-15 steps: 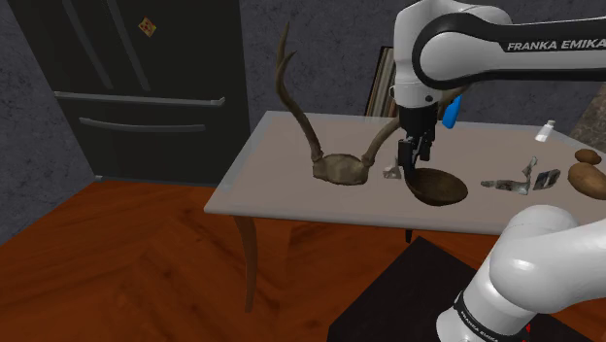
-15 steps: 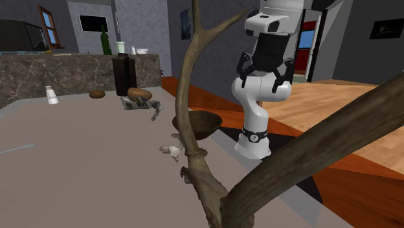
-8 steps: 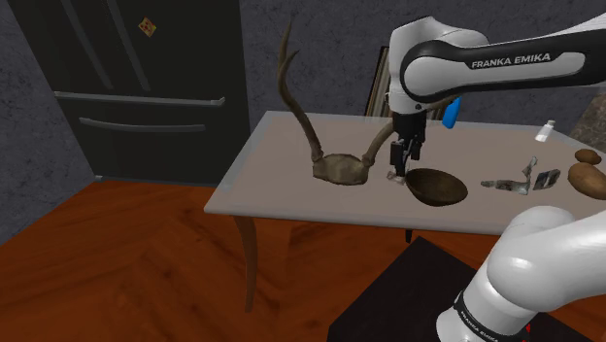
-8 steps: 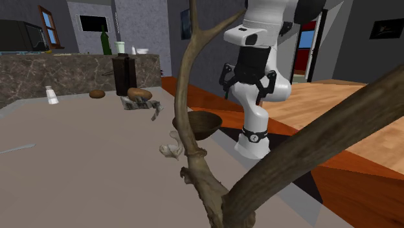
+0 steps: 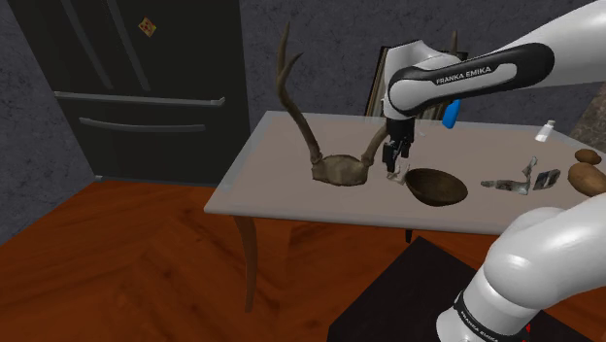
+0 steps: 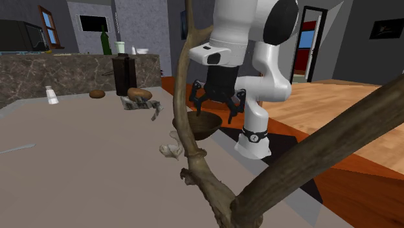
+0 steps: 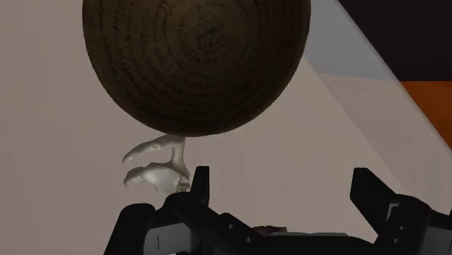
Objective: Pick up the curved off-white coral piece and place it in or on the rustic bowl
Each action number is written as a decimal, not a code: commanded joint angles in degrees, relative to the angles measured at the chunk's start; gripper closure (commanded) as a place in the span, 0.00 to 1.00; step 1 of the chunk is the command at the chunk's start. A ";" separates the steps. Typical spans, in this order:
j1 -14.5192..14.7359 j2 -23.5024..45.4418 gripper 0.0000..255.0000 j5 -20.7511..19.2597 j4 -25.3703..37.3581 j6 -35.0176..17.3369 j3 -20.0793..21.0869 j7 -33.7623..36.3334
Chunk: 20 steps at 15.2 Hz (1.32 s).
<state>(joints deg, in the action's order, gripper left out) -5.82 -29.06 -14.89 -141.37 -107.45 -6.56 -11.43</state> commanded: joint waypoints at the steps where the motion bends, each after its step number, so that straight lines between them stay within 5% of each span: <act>1: -0.76 3.29 0.00 -0.94 1.05 -3.66 -1.58 -1.18; 10: -3.05 19.87 0.00 -1.15 9.45 -17.40 -7.55 -6.78; 20: -3.65 23.22 0.00 -1.49 6.84 -23.48 -8.41 -6.78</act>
<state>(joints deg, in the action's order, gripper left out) -9.46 -5.89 -16.37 -134.46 -130.80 -14.96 -18.22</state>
